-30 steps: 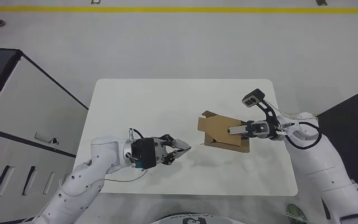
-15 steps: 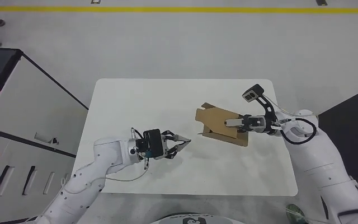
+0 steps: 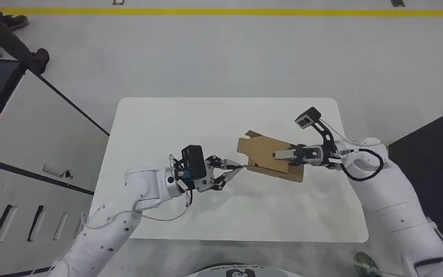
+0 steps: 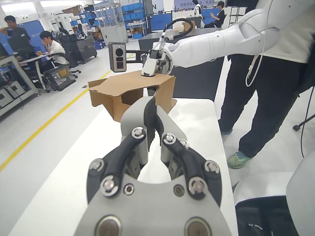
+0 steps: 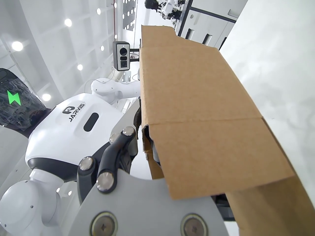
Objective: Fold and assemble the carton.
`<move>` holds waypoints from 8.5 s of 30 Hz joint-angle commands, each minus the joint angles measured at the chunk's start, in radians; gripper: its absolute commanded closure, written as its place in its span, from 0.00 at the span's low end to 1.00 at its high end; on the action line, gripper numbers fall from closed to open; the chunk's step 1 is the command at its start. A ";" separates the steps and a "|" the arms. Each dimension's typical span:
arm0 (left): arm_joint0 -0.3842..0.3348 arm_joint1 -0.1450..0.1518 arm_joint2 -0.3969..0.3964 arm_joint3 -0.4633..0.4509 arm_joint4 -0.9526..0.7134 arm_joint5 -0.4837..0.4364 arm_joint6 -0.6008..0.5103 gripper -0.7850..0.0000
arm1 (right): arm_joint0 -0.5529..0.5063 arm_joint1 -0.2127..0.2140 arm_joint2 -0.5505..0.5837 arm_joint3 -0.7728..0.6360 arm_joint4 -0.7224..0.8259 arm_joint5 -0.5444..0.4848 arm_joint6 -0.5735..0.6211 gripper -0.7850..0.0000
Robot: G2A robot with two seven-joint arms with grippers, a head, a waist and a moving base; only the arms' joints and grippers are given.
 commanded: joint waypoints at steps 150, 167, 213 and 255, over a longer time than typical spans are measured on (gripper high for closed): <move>-0.017 -0.032 -0.029 0.052 0.008 0.019 0.071 1.00 | -0.010 -0.059 -0.020 0.028 0.044 0.057 0.105 1.00; -0.041 -0.040 -0.002 0.078 -0.012 -0.029 0.086 1.00 | -0.015 -0.064 -0.009 0.027 0.072 0.057 0.105 1.00; -0.066 -0.057 0.057 0.076 0.002 -0.033 0.045 1.00 | 0.034 -0.043 -0.118 0.042 0.122 0.057 0.105 1.00; -0.076 -0.063 0.050 0.095 0.000 -0.037 0.052 1.00 | 0.039 -0.044 -0.110 0.059 0.133 0.057 0.105 1.00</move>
